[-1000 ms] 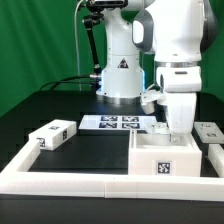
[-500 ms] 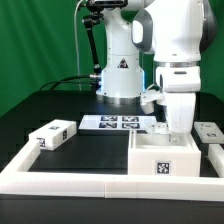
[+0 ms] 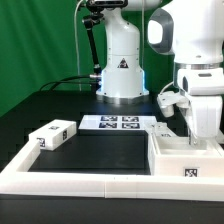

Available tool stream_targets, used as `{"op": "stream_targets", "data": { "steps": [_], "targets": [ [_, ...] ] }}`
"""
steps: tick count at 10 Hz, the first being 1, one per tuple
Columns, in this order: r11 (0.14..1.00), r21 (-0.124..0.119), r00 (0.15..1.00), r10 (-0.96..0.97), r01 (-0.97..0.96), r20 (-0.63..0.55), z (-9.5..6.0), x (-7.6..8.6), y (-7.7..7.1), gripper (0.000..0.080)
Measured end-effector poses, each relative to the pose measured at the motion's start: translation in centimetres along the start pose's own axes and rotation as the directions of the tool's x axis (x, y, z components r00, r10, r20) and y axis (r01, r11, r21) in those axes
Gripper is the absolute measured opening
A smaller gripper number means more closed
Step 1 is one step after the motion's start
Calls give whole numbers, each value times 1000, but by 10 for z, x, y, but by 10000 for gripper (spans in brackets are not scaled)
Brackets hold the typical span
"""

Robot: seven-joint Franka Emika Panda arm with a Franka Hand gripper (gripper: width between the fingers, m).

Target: Assemble cabinet

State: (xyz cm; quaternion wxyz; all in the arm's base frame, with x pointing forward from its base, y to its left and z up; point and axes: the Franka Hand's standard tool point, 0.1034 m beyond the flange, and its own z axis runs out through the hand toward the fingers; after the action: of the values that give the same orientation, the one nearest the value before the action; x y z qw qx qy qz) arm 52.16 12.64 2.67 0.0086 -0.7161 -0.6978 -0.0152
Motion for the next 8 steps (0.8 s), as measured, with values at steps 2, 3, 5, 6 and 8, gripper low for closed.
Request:
{"op": "stream_targets", "data": {
  "steps": [2,3,5,6,8],
  "targets": [
    [1000,18,1000,0,0,8,0,0,1,34],
    [1000,17,1000,1,-1,8,0,0,1,34],
    [1000,18,1000,2,-2,8,0,-1,1,213],
    [1000,18,1000,3,-3,8,0,-1,1,348],
    [1000,9,1000,4,-4,10,-8,-3,0,532]
  ]
}}
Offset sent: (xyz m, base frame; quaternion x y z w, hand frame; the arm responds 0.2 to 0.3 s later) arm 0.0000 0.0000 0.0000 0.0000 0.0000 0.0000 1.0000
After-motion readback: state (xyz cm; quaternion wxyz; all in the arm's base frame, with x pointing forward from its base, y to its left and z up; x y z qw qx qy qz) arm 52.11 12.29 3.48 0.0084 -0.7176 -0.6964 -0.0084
